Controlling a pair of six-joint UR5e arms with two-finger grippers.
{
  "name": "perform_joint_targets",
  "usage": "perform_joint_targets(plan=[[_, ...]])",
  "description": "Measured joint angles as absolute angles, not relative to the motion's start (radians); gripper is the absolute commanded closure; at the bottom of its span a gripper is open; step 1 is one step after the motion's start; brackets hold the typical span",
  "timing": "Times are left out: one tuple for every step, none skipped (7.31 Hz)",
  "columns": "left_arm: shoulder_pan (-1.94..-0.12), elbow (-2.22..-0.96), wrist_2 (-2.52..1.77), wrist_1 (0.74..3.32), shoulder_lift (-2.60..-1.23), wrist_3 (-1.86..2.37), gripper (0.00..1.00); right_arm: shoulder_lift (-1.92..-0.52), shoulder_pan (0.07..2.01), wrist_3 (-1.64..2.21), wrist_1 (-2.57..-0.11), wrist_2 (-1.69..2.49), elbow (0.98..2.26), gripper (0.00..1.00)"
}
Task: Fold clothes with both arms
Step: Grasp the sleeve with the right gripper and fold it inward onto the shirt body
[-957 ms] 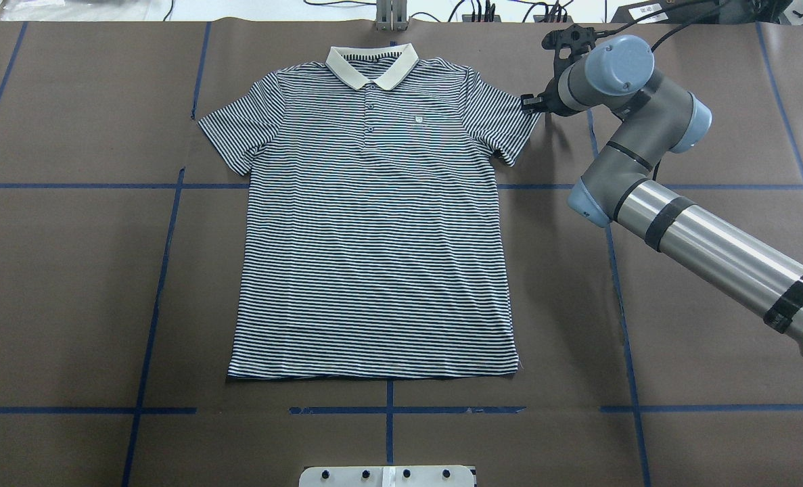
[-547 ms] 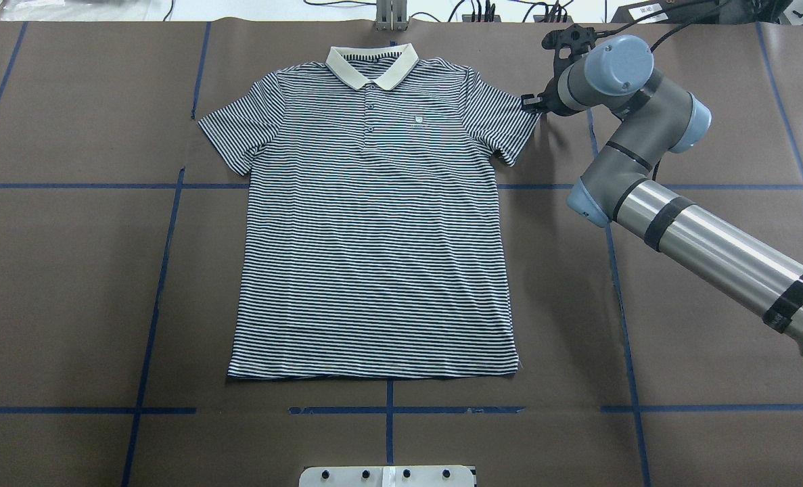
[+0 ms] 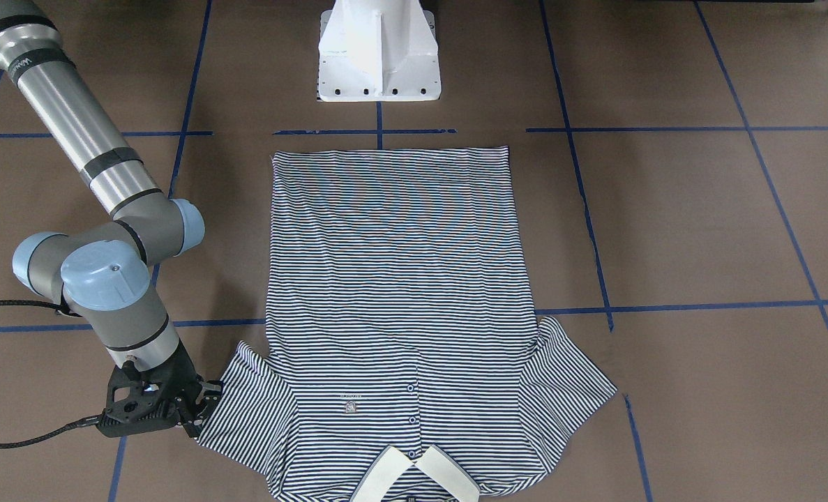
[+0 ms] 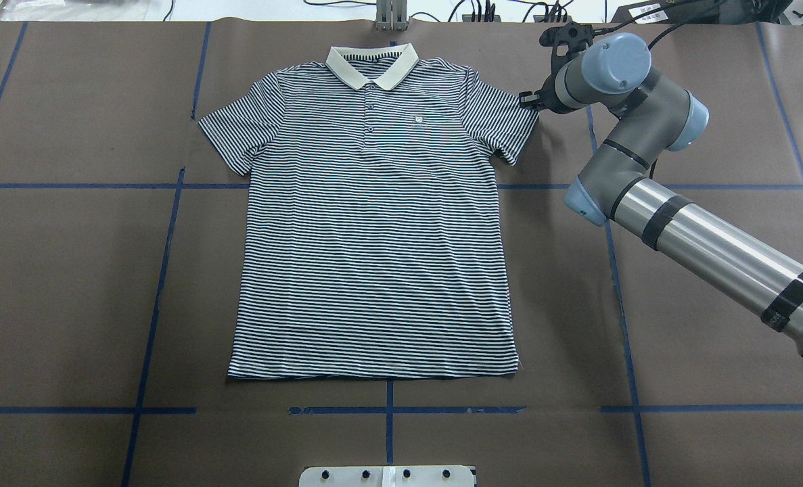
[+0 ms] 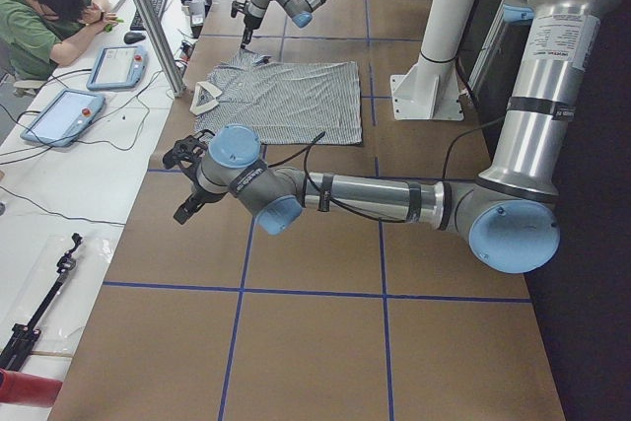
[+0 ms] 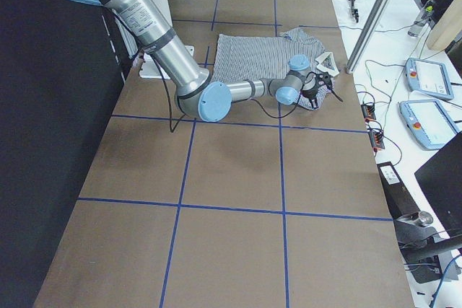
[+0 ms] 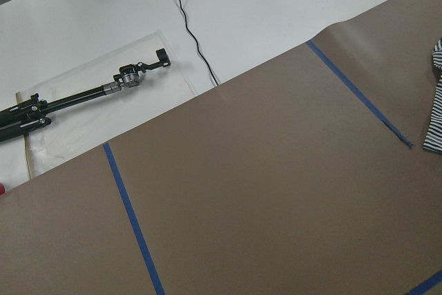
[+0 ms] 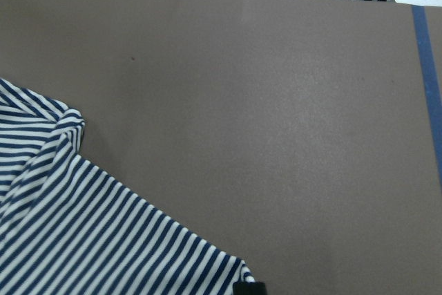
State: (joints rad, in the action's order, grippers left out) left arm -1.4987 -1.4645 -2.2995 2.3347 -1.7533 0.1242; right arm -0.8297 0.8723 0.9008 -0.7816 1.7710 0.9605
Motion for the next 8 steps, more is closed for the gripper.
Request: perform_joint_targets(plan=[[-1.499, -1.463, -2.299, 2.335, -1.753, 0.124, 0.00, -0.829, 0.871, 0.908, -0.845, 1.769, 1.022, 1.00], [-1.499, -1.462, -2.299, 2.334, -1.753, 0.125, 0.00, -0.821, 0.861, 0.947, -0.917, 1.758, 1.088, 1.00], [-1.499, -1.461, -2.299, 2.334, -1.753, 0.125, 0.00, -0.791, 0.830, 1.018, -0.987, 1.714, 1.136, 1.00], [-1.499, -1.459, -2.299, 2.334, -1.753, 0.126, 0.00, -0.727, 0.785, 1.098, -1.078, 1.638, 1.155, 1.00], [-1.499, -1.457, -2.299, 2.334, -1.753, 0.126, 0.00, -0.651, 0.740, 1.175, -1.166, 1.565, 1.147, 1.00], [-1.499, -1.456, -2.299, 2.334, -1.753, 0.126, 0.00, -0.585, 0.705, 1.229, -1.214, 1.503, 1.107, 1.00], [-1.499, -1.456, -2.300, 2.334, -1.753, 0.126, 0.00, -0.529, 0.680, 1.265, -1.233, 1.449, 1.049, 1.00], [-1.499, -1.456, -2.300, 2.334, -1.753, 0.126, 0.00, -0.498, 0.661, 1.282, -1.238, 1.417, 1.010, 1.00]])
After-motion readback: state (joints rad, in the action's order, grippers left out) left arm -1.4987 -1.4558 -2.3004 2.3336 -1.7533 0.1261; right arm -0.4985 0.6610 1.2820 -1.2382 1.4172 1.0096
